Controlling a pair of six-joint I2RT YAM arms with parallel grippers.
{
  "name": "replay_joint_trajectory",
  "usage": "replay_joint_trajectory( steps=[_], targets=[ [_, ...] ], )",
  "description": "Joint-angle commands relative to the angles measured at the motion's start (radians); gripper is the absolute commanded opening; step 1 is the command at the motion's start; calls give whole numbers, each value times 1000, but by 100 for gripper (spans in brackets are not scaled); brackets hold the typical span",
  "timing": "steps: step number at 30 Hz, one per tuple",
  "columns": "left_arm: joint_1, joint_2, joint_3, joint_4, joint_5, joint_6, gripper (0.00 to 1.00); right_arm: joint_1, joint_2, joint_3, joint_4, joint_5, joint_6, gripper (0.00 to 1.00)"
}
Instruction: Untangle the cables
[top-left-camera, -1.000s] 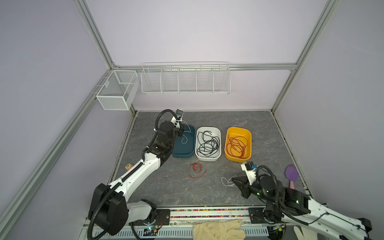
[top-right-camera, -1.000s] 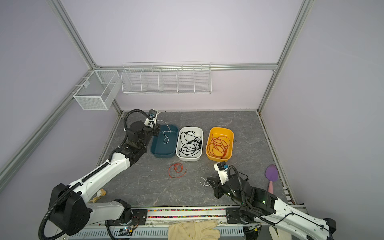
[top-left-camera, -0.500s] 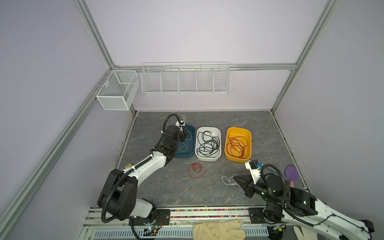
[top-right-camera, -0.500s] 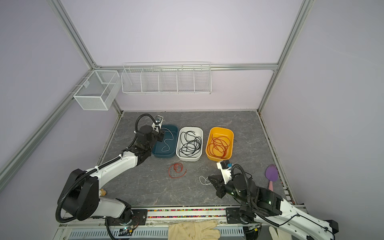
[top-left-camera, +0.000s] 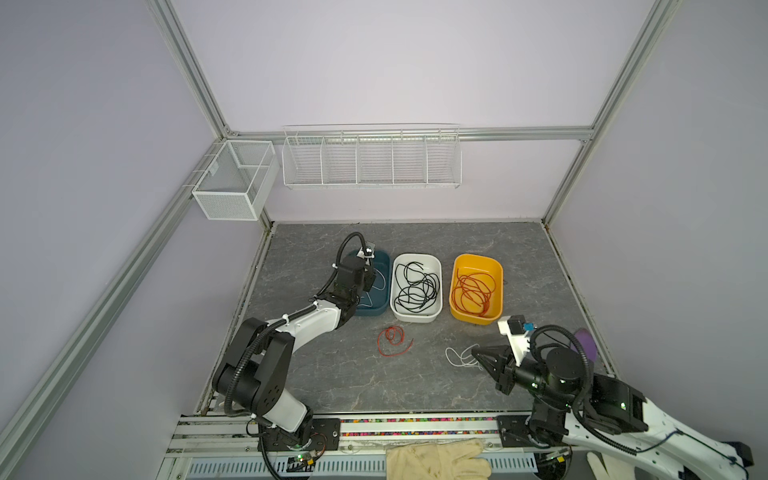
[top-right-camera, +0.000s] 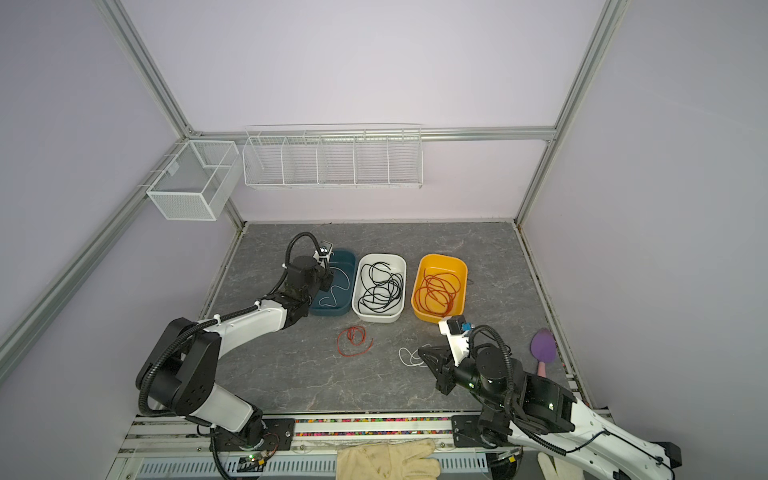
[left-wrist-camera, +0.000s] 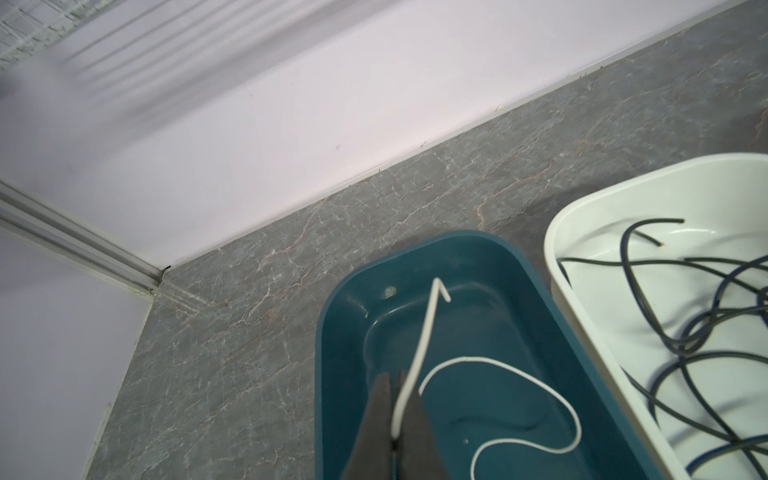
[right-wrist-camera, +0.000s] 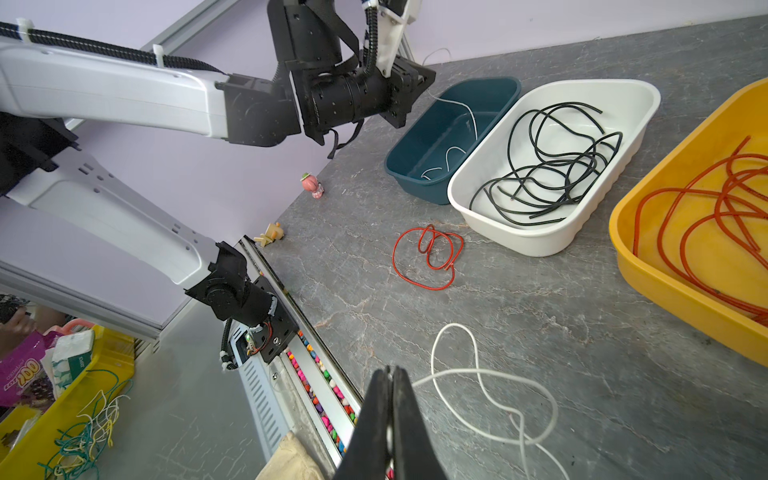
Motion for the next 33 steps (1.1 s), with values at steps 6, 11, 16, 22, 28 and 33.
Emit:
replay_joint_trajectory(
  steps=[6,11,16,22,28,33],
  targets=[
    [4,24,37,-66,-2,-32,2,5,10,45,-16,-7,-22,7],
    [4,-8,44,-79,18,-53,17,5,29,60,-15,-8,-24,7],
    [4,-45,66,-115,46,-95,29,5,44,69,-11,-4,-26,7],
    [4,-106,101,-164,15,-130,45,6,101,107,-13,9,-26,7],
    [4,-280,126,-265,2,-275,70,5,227,174,-14,36,-36,7],
    [6,-420,117,-405,-52,-421,99,3,420,316,-11,47,-84,7]
  ],
)
